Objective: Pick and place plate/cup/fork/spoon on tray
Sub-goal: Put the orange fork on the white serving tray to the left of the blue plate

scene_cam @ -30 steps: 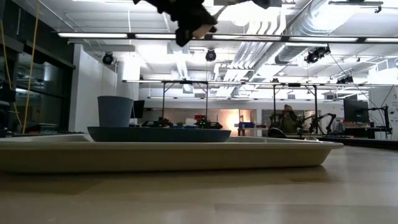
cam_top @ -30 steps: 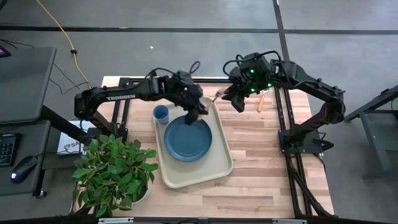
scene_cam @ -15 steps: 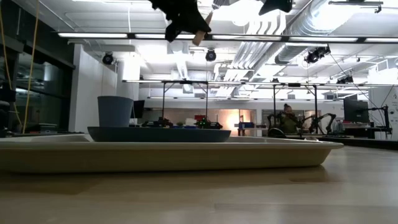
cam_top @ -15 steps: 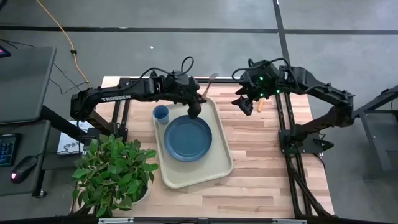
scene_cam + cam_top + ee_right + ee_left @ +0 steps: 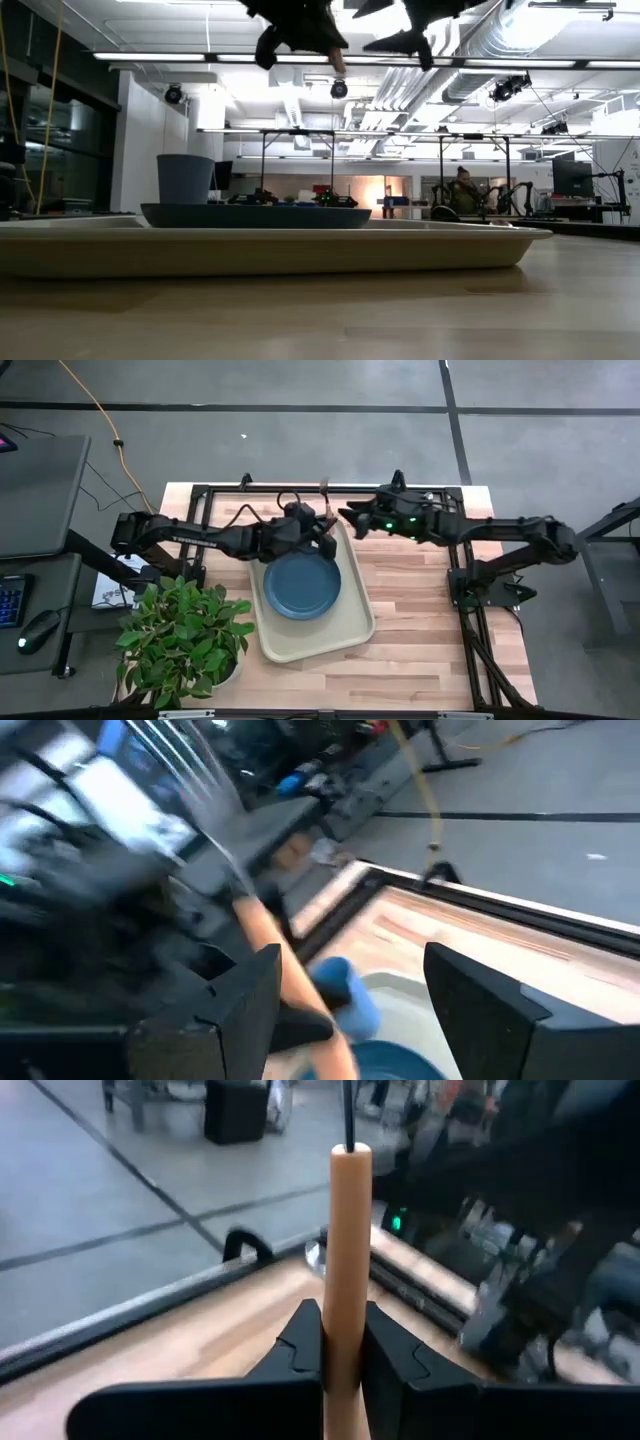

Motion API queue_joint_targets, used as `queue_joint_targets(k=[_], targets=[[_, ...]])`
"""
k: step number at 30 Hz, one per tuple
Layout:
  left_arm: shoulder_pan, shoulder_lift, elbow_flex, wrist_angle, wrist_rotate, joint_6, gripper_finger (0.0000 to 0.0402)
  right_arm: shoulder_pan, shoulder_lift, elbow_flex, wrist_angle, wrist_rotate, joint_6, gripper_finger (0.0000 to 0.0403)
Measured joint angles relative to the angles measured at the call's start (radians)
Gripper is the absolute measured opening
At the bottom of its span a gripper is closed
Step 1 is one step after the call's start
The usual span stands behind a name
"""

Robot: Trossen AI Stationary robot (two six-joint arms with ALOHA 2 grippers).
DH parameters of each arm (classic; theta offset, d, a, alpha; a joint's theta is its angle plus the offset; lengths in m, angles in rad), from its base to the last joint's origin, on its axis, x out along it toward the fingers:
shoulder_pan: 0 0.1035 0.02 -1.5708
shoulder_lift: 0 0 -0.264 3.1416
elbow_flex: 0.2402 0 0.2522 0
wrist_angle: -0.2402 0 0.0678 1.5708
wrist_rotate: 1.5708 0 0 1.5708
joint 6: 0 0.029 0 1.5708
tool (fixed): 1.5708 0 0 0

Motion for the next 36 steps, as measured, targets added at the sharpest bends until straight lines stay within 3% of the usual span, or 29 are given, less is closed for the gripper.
queue_joint_targets(k=[7,14,19,27,32,36], targets=[[0.012,0.005,-0.001,-0.011,-0.007,0.007,0.0013,0.039,0.147,0.179,-0.047,0.015,-0.112,0.0236],[0.005,0.006,-0.003,-0.030,-0.011,0.028,0.0013,0.044,0.230,0.316,-0.247,0.045,-0.156,0.0224],[0.003,0.005,-0.003,-0.031,-0.013,0.034,0.0013,0.044,0.235,0.331,-0.247,0.063,-0.155,0.0174],[-0.004,0.005,-0.001,-0.034,-0.002,0.047,0.0027,0.043,0.233,0.331,-0.255,0.071,-0.160,0.0022],[-0.001,-0.001,-0.001,-0.042,0.042,0.125,0.0047,0.036,0.202,0.330,-0.307,0.052,-0.162,0.0034],[0.038,-0.052,0.001,-0.141,0.159,0.132,0.0074,0.007,0.123,0.329,-0.416,0.072,-0.228,0.0018]])
